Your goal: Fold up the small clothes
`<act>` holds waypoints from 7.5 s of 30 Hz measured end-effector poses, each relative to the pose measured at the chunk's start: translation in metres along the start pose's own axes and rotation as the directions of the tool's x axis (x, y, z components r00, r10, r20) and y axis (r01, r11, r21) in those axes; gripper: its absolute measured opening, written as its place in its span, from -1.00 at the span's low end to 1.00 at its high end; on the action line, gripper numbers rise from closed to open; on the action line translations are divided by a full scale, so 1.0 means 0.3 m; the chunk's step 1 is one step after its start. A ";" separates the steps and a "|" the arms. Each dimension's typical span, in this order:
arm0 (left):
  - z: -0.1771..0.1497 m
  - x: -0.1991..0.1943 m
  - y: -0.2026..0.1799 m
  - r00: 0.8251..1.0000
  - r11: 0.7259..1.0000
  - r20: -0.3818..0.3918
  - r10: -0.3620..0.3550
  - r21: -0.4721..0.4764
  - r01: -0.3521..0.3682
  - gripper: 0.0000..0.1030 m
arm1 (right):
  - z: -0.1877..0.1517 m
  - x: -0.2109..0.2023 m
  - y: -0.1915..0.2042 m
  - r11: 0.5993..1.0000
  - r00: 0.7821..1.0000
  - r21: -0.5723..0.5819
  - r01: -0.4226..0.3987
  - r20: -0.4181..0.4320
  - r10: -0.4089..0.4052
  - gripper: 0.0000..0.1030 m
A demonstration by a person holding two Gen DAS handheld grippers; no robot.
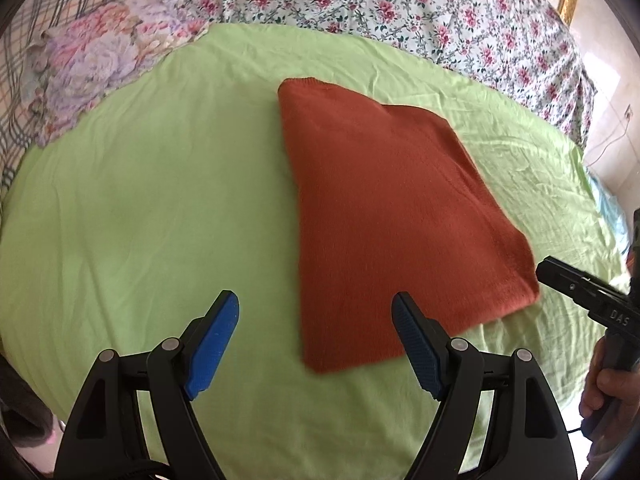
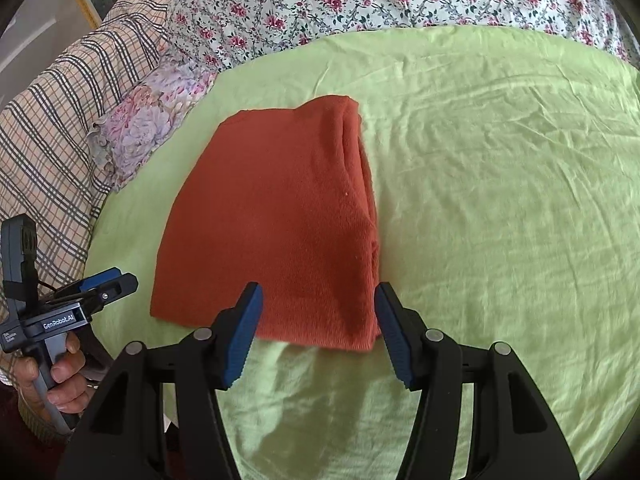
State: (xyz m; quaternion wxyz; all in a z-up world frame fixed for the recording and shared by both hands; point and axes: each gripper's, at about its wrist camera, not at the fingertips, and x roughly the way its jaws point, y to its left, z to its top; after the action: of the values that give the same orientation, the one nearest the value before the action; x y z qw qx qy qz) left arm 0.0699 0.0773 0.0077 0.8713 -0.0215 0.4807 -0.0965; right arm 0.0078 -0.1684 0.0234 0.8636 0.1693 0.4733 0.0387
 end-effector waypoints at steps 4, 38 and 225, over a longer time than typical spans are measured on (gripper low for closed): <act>0.018 0.018 -0.033 0.999 0.998 0.005 0.046 0.041 -0.047 0.57 | 0.022 0.032 0.031 1.000 1.000 -0.032 0.002 -0.005 -0.002 0.39; 0.026 0.024 -0.094 0.976 0.971 0.008 0.216 0.107 -0.216 0.70 | 0.045 0.066 0.147 0.987 0.998 -0.156 0.025 -0.045 -0.032 0.84; -0.030 -0.031 -0.149 0.988 0.981 0.061 0.140 0.130 -0.147 0.91 | 0.060 0.075 0.119 0.984 0.998 -0.175 0.045 -0.024 -0.050 0.97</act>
State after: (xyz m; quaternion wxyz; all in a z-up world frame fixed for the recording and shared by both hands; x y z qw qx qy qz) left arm 0.0510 0.0357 0.0163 0.8877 0.0693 0.4505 -0.0649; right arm 0.0386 -0.1343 0.0259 0.8689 0.0813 0.4843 0.0619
